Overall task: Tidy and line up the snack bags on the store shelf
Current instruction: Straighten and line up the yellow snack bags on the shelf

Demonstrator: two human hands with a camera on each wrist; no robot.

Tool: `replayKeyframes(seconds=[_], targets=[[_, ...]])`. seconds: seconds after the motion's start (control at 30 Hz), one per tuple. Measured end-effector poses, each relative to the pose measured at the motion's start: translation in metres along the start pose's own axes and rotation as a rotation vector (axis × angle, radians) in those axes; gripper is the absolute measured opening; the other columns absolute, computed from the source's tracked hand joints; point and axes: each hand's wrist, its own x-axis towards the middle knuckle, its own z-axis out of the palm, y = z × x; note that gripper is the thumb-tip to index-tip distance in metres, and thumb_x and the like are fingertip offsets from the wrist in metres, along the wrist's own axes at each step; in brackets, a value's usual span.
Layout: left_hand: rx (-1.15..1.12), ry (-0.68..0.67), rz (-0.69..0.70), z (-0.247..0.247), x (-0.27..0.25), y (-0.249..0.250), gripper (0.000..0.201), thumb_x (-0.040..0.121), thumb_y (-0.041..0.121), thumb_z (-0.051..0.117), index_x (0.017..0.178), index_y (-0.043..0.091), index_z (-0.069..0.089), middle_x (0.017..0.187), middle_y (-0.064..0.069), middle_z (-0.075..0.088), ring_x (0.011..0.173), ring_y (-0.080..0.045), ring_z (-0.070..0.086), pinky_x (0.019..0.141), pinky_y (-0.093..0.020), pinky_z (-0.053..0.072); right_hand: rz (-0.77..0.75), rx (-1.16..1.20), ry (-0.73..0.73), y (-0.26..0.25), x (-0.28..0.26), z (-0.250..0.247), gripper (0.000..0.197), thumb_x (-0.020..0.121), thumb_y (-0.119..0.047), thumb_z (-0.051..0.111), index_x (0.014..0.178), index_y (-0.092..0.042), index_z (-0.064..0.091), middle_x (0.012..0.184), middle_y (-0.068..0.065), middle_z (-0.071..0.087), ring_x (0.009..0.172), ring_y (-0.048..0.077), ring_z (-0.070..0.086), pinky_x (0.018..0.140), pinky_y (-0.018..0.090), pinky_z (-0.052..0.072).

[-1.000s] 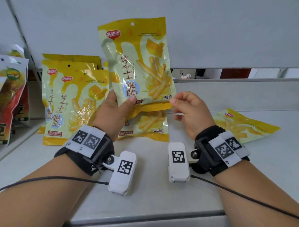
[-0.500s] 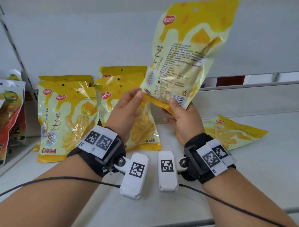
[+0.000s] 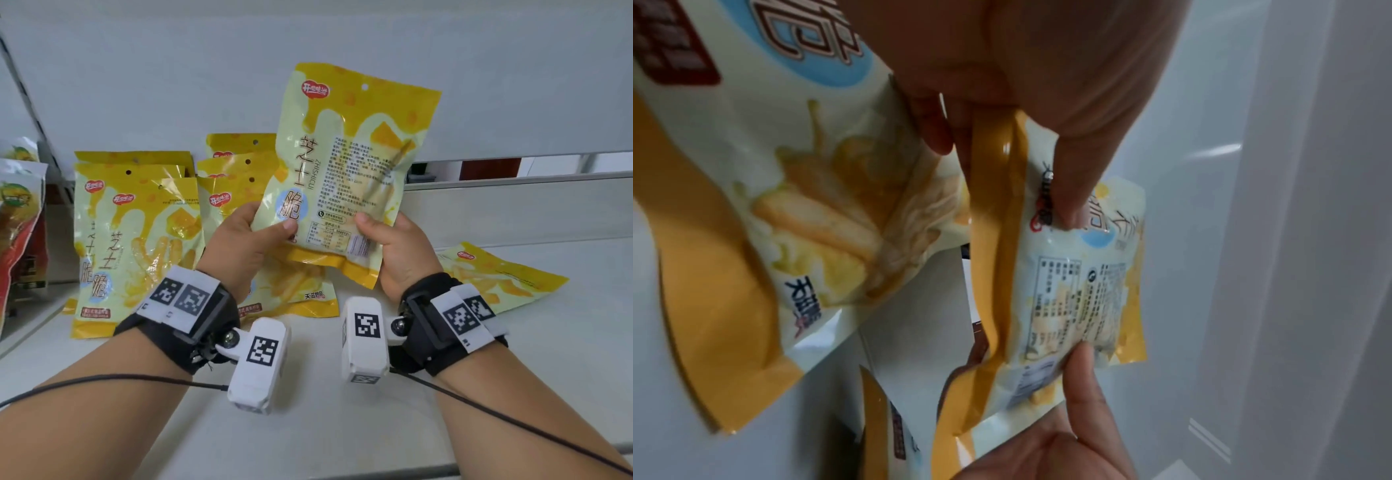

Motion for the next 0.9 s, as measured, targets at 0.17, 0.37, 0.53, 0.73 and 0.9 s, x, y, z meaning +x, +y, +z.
replayKeyframes(seconds=[0.17, 0.37, 0.53, 0.73, 0.9], targets=[[0.012, 0.105, -0.037, -0.007, 0.004, 0.01, 0.081, 0.054, 0.068, 0.063, 0.119, 0.019, 0.065, 0.123, -0.002, 0.064, 0.116, -0.027, 0.057, 0.104, -0.049, 0.04, 0.078, -0.02, -0.037, -0.001, 0.002, -0.007, 0.021, 0.078, 0.009, 0.058, 0.093, -0.005, 0.065, 0.111, 0.026, 0.064, 0.107, 0.043, 0.061, 0.094, 0.06, 0.046], [0.025, 0.038, 0.048, -0.007, 0.004, 0.01, 0.009, 0.088, 0.024, 0.064, 0.086, 0.016, 0.065, 0.081, -0.002, 0.073, 0.073, -0.018, 0.07, 0.065, -0.026, 0.054, 0.117, -0.075, -0.105, 0.0, 0.002, -0.009, 0.028, 0.081, 0.005, 0.058, 0.107, -0.001, 0.063, 0.115, 0.029, 0.062, 0.108, 0.045, 0.059, 0.093, 0.059, 0.046], [0.019, 0.003, 0.032, -0.004, 0.0, 0.002, 0.014, 0.088, 0.011, 0.061, 0.101, 0.013, 0.064, 0.089, -0.004, 0.075, 0.083, -0.022, 0.072, 0.072, -0.034, 0.058, -0.033, -0.094, -0.072, -0.002, 0.003, -0.012, 0.019, 0.081, 0.003, 0.062, 0.09, -0.013, 0.067, 0.089, 0.01, 0.073, 0.086, 0.028, 0.068, 0.08, 0.047, 0.056], [-0.15, -0.083, 0.028, -0.004, 0.006, 0.006, 0.028, 0.087, 0.013, 0.06, 0.114, 0.01, 0.061, 0.093, -0.002, 0.075, 0.077, -0.016, 0.071, 0.068, -0.03, 0.057, -0.046, -0.146, -0.045, -0.001, 0.005, -0.015, 0.018, 0.082, 0.003, 0.06, 0.086, -0.013, 0.067, 0.078, 0.004, 0.074, 0.072, 0.018, 0.07, 0.065, 0.032, 0.057], [-0.182, -0.049, 0.004, -0.003, 0.008, 0.007, 0.034, 0.069, 0.031, 0.07, 0.095, 0.011, 0.065, 0.084, -0.006, 0.075, 0.073, -0.027, 0.07, 0.057, -0.031, 0.055, -0.043, -0.204, 0.003, 0.001, 0.004, -0.012, 0.017, 0.08, -0.033, 0.067, 0.08, -0.018, 0.074, 0.088, 0.004, 0.075, 0.088, 0.022, 0.07, 0.088, 0.042, 0.052]])
